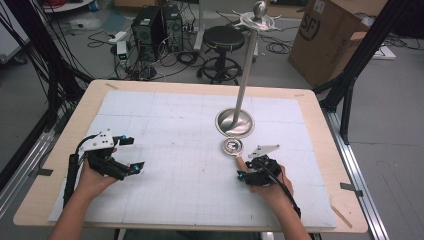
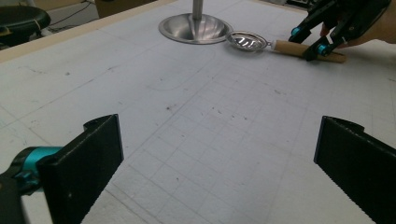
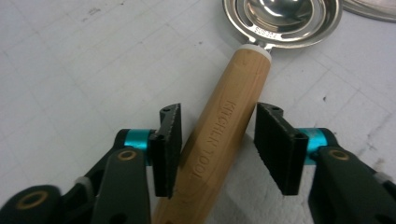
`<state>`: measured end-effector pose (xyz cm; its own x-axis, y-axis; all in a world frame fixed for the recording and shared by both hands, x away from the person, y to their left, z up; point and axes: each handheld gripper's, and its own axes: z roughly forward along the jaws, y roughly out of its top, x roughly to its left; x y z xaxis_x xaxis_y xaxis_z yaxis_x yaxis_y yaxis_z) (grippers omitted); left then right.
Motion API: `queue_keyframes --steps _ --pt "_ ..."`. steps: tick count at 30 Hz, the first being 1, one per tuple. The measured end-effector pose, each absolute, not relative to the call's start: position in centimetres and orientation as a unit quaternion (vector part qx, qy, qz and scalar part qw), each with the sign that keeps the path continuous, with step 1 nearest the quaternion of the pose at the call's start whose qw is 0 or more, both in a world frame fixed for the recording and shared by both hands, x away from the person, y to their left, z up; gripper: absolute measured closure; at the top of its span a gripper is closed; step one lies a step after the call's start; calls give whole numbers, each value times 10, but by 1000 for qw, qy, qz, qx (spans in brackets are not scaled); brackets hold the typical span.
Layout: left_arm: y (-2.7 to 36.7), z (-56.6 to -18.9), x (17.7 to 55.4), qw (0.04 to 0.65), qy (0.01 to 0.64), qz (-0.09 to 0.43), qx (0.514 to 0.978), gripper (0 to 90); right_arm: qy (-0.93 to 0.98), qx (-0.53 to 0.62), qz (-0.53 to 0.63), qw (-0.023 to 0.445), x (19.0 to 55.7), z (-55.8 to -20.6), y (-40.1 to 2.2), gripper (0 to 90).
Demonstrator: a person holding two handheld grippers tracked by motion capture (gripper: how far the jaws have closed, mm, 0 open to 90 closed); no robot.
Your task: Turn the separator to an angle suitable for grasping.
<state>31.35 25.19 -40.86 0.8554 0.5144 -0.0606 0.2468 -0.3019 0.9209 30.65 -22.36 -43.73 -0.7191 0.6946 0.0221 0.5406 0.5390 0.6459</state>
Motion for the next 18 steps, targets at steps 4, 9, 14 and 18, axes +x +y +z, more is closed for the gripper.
queue_keyframes --steps 4,9,14,18 --pt "251 -409 313 540 238 121 798 19 869 356 319 126 306 -437 -223 532" --pt "252 -408 313 542 238 121 797 19 870 358 317 121 307 -435 -226 597" --pt "252 -409 313 540 237 123 798 19 873 355 315 118 307 -435 -228 671" --pt "252 -408 313 541 237 121 798 19 877 342 317 111 306 -434 -228 681"
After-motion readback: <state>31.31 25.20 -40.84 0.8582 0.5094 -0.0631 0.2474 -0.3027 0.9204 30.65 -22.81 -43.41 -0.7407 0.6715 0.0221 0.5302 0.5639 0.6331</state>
